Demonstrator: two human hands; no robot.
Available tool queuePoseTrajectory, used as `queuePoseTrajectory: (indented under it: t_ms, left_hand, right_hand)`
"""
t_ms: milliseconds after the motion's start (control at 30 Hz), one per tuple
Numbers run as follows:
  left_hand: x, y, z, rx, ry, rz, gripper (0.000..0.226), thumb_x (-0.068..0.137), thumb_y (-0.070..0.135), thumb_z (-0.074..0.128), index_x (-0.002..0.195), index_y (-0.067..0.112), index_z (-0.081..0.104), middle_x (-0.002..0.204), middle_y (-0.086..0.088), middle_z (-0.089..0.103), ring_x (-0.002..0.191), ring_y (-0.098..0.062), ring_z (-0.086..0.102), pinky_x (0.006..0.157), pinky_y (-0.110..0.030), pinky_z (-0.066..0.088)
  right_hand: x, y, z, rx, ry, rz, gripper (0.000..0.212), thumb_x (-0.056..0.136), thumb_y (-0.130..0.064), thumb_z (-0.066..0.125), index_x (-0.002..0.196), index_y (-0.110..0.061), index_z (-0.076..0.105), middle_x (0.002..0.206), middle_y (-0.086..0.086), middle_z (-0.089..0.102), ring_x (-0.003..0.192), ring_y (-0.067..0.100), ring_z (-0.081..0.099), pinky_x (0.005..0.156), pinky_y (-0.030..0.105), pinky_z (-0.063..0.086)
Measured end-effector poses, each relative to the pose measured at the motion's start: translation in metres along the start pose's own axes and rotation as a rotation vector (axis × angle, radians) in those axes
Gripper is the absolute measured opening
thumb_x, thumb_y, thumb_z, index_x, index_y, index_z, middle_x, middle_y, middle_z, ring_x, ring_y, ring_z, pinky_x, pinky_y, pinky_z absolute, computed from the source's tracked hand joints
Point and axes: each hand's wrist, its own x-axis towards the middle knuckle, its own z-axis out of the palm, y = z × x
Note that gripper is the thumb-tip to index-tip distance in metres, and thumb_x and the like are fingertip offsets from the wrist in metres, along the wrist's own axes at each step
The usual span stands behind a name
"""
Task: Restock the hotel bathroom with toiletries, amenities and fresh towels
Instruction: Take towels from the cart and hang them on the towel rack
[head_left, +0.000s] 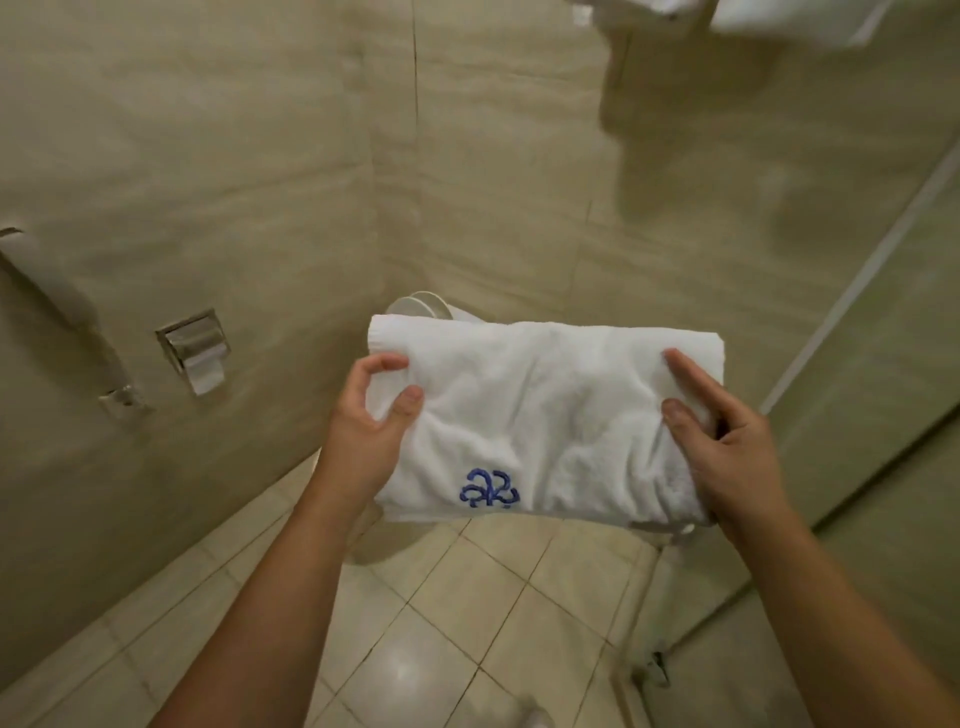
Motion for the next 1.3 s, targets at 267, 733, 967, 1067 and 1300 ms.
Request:
queuePoseTrajectory:
  t_ms: [267,733,967,1067,1300]
  left_hand:
    - [0.129,0.059,0.109,-0.066,-0.053,0.154,0.027,0.097,0.026,0.072,0.111,0.046,0.061,0.118,0.025,0.067,0.114,-0.005,0.064,0.101,-0.038,0.053]
    - [0.307,0.191,0.251,-0.195,-0.034,0.468,0.024,0.098,0.021,0.07,0.12,0.027,0.063,0.123,0.012,0.066,0.102,0.014,0.063,0.079,-0.008,0.052]
    - [0.376,0.238,0.29,-0.315,-0.084,0.52,0.023,0.097,0.024,0.072,0.111,0.041,0.066,0.124,0.012,0.067,0.104,-0.003,0.069,0.077,-0.022,0.06]
    - [0.405,0.261,0.302,-0.341,-0.077,0.559,0.023,0.096,0.021,0.073,0.112,0.036,0.066,0.122,0.01,0.067,0.101,-0.001,0.067,0.074,-0.02,0.059]
    - [0.484,0.324,0.329,-0.393,-0.12,0.704,0.026,0.097,0.022,0.073,0.119,0.033,0.065,0.126,0.014,0.066,0.114,-0.007,0.064,0.09,-0.03,0.057]
  right_hand:
    - [0.129,-0.021,-0.064,0.005,0.141,-0.162,0.048,0.1,-0.011,0.065,0.129,-0.049,0.067,0.136,-0.015,0.066,0.126,0.002,0.061,0.107,0.027,0.049]
    - [0.323,-0.1,-0.154,0.066,0.265,-0.395,0.05,0.1,-0.012,0.064,0.119,-0.058,0.069,0.123,-0.025,0.065,0.109,-0.009,0.062,0.097,0.01,0.048]
    - [0.388,-0.134,-0.181,0.068,0.3,-0.5,0.051,0.1,-0.012,0.064,0.115,-0.061,0.069,0.129,-0.014,0.068,0.116,0.002,0.064,0.102,0.019,0.051]
    - [0.413,-0.151,-0.188,0.047,0.32,-0.556,0.052,0.1,-0.011,0.063,0.119,-0.059,0.068,0.121,-0.019,0.07,0.108,-0.002,0.065,0.098,0.016,0.052]
    - [0.47,-0.206,-0.208,-0.063,0.41,-0.698,0.053,0.1,-0.009,0.062,0.124,-0.056,0.067,0.114,-0.025,0.07,0.104,-0.005,0.066,0.101,0.018,0.051]
